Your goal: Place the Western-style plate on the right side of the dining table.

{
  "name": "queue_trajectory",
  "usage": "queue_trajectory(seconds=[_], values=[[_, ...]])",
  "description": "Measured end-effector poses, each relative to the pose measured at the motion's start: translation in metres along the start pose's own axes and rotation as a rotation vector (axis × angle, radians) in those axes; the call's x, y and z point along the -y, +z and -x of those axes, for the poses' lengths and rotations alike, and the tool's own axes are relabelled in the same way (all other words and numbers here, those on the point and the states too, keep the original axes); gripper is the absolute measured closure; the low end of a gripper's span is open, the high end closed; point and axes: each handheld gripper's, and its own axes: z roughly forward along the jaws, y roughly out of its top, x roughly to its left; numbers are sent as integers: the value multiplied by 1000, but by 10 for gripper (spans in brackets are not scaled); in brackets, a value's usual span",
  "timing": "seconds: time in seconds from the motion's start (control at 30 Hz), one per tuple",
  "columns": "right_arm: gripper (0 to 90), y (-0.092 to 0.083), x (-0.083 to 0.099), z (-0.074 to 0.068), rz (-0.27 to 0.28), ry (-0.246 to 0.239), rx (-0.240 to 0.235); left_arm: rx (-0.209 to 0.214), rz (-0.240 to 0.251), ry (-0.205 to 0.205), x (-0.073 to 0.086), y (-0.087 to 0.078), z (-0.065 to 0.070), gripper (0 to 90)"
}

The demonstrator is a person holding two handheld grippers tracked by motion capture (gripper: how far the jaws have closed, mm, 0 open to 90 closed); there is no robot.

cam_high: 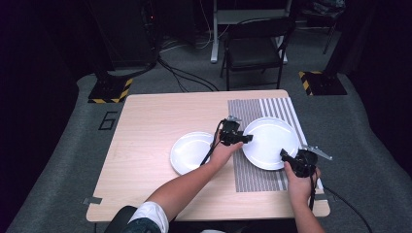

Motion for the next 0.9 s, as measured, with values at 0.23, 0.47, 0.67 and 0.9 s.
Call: queue_trajectory(seconds=[0.23,0.47,0.67,0.9], values=[[466,4,3,1,-17,-9,8,-24,-3,19,-2,4,1,546],[466,6,2,-1,-12,-32,41,-57,-21,57,2,12,2,545],[466,12,2,1,-35,-37,61,-70,-35,73,4,16,1,545],[466,17,3,1,-45,-55,81,-97,-42,89,6,22,0,546]])
